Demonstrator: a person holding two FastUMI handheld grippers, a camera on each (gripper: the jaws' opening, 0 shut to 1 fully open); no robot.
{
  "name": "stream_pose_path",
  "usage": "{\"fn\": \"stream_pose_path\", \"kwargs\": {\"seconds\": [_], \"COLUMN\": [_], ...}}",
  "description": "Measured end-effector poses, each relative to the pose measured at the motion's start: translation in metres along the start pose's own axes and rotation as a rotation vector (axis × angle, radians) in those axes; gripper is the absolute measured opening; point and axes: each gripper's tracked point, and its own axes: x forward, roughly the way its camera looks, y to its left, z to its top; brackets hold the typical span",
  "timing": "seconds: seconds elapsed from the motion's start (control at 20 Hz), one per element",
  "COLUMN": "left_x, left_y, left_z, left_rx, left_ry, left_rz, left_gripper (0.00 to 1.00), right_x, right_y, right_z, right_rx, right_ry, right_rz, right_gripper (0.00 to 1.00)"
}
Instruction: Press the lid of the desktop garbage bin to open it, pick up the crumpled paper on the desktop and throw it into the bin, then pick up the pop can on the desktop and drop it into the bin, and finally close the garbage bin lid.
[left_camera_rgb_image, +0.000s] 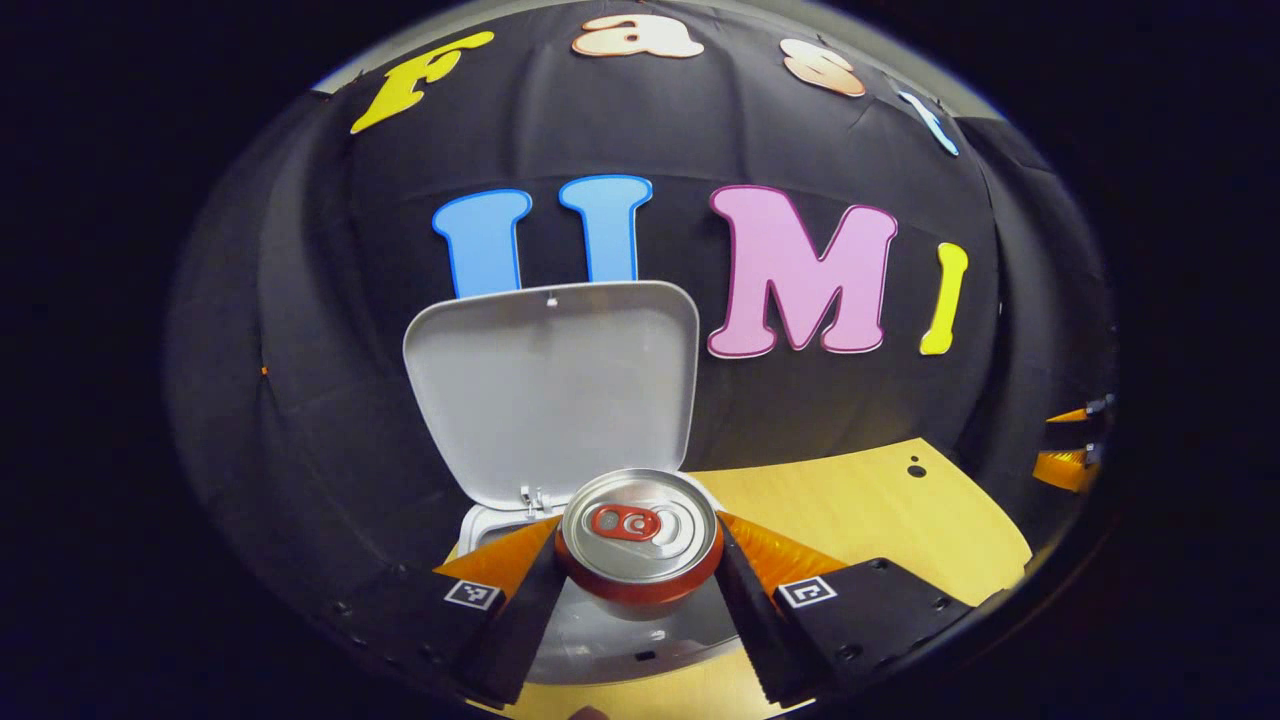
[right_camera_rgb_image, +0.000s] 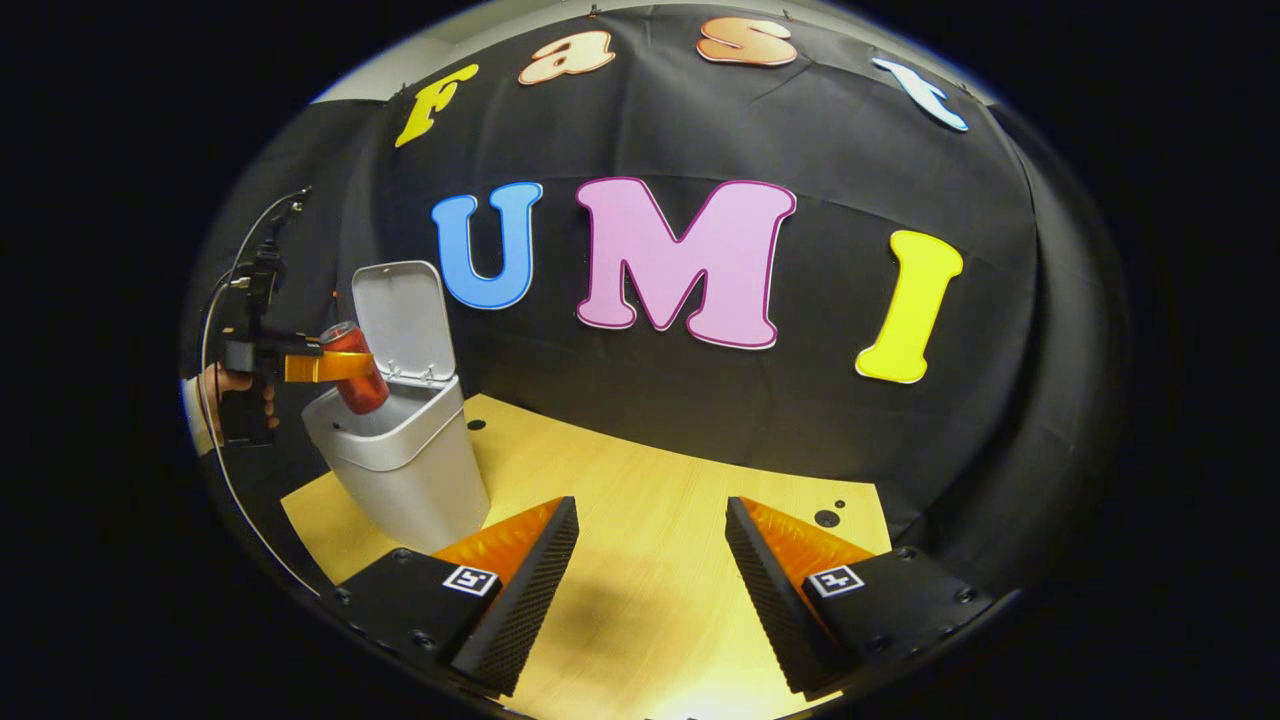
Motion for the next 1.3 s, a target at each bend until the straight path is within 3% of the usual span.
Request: {"fn": "stream_pose_path", "kwargs": {"seconds": [0.15,0.35,0.7,0.9,1.0,1.1,1.2,1.3], "left_x": [0.015,0.01,-0.013,0.026,0.038,0.048,0.049,0.046], "left_y": [0.004,0.007,0.029,0.052,0.058,0.059,0.048,0.054], "left_z": [-0.021,0.0,0.156,0.19,0.194,0.184,0.166,0.148], "left_rx": [0.002,-0.047,-0.045,-0.073,-0.032,0.002,-0.044,-0.057], "left_ry": [0.031,-0.041,-0.363,-0.343,-0.329,-0.273,-0.201,-0.133], "left_rz": [0.005,0.006,0.042,0.085,0.098,0.093,0.045,0.065], "left_gripper": [0.88,0.95,0.95,0.94,0.94,0.94,0.96,0.94], "right_x": [-0.007,-0.016,-0.018,-0.017,-0.018,-0.019,-0.019,-0.018], "right_y": [-0.003,-0.016,-0.021,-0.014,-0.014,-0.016,-0.018,-0.019], "right_z": [-0.003,-0.005,-0.008,0.0,-0.002,-0.004,-0.007,-0.006], "right_rx": [0.022,0.026,0.034,0.025,0.043,0.057,0.065,0.069], "right_ry": [0.006,0.009,0.012,-0.012,-0.011,-0.01,-0.009,-0.01], "right_rz": [-0.012,-0.048,-0.064,-0.052,-0.054,-0.06,-0.066,-0.069], "right_gripper": [0.96,0.96,0.96,0.96,0.96,0.96,0.96,0.96]}}
